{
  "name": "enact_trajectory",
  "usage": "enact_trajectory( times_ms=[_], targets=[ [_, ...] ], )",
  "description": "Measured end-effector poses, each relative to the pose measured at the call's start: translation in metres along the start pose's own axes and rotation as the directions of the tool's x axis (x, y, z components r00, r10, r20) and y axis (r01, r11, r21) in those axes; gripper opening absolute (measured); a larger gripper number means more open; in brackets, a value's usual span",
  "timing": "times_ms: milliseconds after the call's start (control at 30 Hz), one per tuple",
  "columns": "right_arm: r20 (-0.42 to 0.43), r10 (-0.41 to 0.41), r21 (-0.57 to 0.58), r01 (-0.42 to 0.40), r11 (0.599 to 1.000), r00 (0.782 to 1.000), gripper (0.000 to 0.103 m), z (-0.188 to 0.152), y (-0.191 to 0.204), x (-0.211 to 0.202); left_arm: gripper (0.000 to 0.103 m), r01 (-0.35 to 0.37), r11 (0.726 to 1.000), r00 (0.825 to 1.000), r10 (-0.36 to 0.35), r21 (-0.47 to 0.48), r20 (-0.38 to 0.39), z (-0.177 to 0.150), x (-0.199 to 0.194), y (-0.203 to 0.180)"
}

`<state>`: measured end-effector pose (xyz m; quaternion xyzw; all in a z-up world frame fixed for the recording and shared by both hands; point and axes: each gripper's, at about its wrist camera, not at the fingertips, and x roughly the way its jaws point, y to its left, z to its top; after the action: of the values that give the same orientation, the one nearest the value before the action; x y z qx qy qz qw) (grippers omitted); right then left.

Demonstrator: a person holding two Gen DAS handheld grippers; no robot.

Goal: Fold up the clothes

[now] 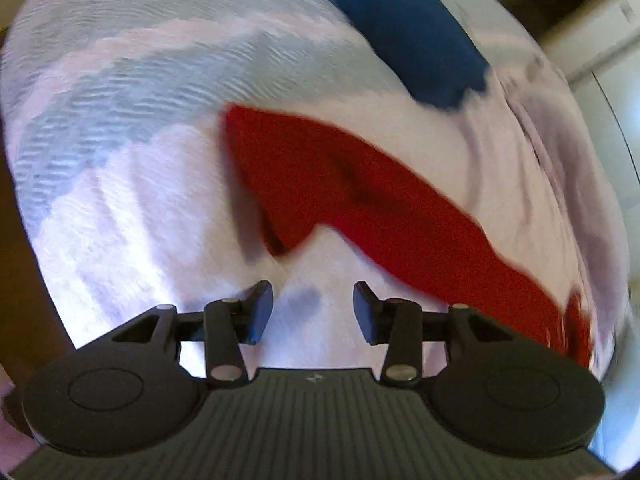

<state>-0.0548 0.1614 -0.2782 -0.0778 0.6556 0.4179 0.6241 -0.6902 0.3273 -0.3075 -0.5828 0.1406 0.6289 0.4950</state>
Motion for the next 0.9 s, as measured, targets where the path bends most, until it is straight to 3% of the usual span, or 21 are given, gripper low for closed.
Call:
enact_trajectory(
  times_ms=[100, 133, 167, 200, 333, 433, 533, 600, 633, 667, 767, 900],
  targets=[
    [-0.019, -0.014, -0.009, 0.014, 1.000, 1.000, 0.079, -0.007, 0.004, 0.006, 0.036, 0.027, 0.996, 0.996, -0.020, -0.089, 0.085, 0.015, 0.002, 0.013],
    [-0.026, -0.018, -0.007, 0.018, 1.000, 1.000, 0.079, -0.009, 0.005, 0.009, 0.028, 0.038, 0.992, 0.993, -0.025, -0.118, 0.113, 0.020, 0.003, 0.018],
    [-0.033, -0.023, -0.006, 0.023, 1.000, 0.999, 0.079, -0.011, 0.006, 0.012, 0.005, 0.005, 0.996, 0.991, 0.007, -0.088, 0.137, 0.029, 0.006, 0.017],
    [-0.039, -0.024, -0.007, 0.024, 1.000, 0.999, 0.079, -0.014, 0.008, 0.015, 0.003, -0.038, 0.998, 0.988, 0.044, -0.039, 0.149, 0.039, 0.007, 0.014],
    [-0.056, -0.009, -0.057, 0.005, 0.998, 0.998, 0.079, -0.019, 0.022, 0.020, 0.004, -0.033, 0.990, 0.959, -0.009, 0.140, 0.284, 0.079, -0.019, -0.004],
    [-0.059, -0.014, -0.081, 0.010, 0.997, 0.998, 0.079, -0.021, 0.030, 0.023, 0.011, -0.106, 0.938, 0.936, -0.017, 0.329, 0.351, 0.092, -0.032, -0.020],
    [-0.062, -0.002, -0.071, -0.002, 0.997, 0.998, 0.079, -0.022, 0.032, 0.027, 0.026, -0.310, 0.878, 0.912, 0.165, 0.366, 0.376, 0.103, -0.011, -0.016],
    [-0.061, -0.003, -0.077, -0.002, 0.997, 0.998, 0.079, -0.023, 0.036, 0.028, 0.018, -0.343, 0.898, 0.919, 0.261, 0.274, 0.296, 0.110, 0.005, 0.005],
    [-0.057, -0.005, -0.086, 0.000, 0.996, 0.998, 0.079, -0.023, 0.036, 0.027, 0.018, -0.337, 0.914, 0.923, 0.272, 0.227, 0.274, 0.108, 0.008, 0.009],
    [-0.048, -0.009, -0.098, 0.004, 0.995, 0.999, 0.079, -0.024, 0.037, 0.025, 0.018, -0.314, 0.926, 0.927, 0.251, 0.209, 0.279, 0.101, 0.003, 0.011],
    [-0.004, -0.047, -0.140, 0.046, 0.989, 0.999, 0.079, -0.029, 0.034, 0.012, 0.018, -0.271, 0.928, 0.939, 0.196, 0.255, 0.283, 0.068, -0.015, -0.011],
    [0.086, -0.130, -0.234, 0.147, 0.961, 0.988, 0.079, -0.044, 0.023, -0.014, 0.018, -0.094, 0.939, 0.991, 0.055, 0.331, 0.125, 0.016, -0.025, -0.050]
  ],
)
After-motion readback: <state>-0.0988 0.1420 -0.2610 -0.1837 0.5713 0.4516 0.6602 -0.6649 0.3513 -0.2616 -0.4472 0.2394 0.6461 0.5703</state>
